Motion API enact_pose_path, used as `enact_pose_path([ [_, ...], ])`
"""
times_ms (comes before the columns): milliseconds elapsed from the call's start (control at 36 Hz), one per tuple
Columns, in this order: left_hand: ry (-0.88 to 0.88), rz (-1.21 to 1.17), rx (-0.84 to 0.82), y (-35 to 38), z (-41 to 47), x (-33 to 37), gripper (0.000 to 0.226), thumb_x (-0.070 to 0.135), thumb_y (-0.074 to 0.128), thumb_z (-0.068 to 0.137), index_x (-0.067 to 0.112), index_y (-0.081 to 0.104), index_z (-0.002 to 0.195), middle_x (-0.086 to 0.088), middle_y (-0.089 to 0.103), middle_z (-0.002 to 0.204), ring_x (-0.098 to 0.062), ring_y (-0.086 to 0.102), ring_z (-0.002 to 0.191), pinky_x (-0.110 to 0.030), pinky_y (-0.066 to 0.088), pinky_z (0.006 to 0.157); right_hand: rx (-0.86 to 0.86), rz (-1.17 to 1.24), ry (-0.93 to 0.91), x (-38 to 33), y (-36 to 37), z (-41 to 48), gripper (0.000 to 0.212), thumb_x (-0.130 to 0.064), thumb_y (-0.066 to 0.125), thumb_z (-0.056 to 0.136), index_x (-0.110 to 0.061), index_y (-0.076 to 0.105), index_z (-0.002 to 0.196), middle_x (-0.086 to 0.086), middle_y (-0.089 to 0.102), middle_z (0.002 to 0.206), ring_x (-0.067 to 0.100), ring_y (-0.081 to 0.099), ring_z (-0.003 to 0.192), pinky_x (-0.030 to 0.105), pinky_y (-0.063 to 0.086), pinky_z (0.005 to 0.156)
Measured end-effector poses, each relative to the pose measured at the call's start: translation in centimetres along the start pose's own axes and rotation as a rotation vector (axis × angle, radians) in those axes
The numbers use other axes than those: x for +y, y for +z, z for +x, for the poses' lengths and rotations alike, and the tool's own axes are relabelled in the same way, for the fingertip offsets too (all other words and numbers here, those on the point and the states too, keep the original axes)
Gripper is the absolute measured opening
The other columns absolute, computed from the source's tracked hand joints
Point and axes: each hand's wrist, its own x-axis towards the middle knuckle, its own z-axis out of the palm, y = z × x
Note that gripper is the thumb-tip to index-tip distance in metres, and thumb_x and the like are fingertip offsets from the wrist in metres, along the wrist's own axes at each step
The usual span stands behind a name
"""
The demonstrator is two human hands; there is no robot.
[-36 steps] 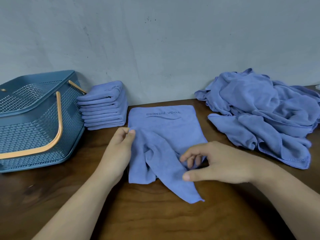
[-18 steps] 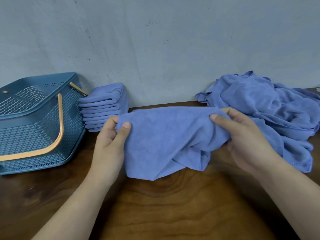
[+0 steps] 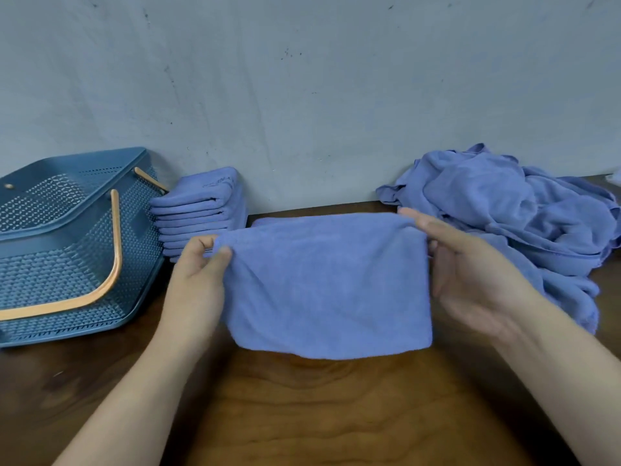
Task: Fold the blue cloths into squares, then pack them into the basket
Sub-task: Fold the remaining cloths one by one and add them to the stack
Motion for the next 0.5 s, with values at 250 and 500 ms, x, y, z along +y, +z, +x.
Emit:
enact_pose_path([
  [250, -0.007, 0.593, -0.394, -1.0, 0.6, -3.3, 0.029, 0.029, 0.07, 0.099, 0.05, 0.066, 0.118, -0.004, 0.066, 0.084, -0.01, 0.058, 0.071, -0.032, 0.046, 0.071, 0.046, -0.686, 0.034, 3.1, -0.3, 1.1, 0.068, -0.027, 0.088, 0.084, -0.057, 0.057, 0.136, -0.011, 0.066, 0.129, 0.002, 0.064, 0.117, 0.031, 0.049, 0.108],
  [500, -0.37, 0.452, -0.9, -1.4, -1.0, 0.8, 0.007, 0.016, 0.075, 0.098, 0.016, 0.078, 0.104, -0.013, 0.067, 0.079, -0.02, 0.07, 0.074, -0.038, 0.062, 0.067, -0.178, -1.054, 0.314, 0.4, -2.1, -0.1, 0.039, 0.001, 0.059, 0.091, -0.031, 0.079, 0.099, 0.001, 0.053, 0.08, 0.013, 0.058, 0.065, 0.025, 0.055, 0.065],
])
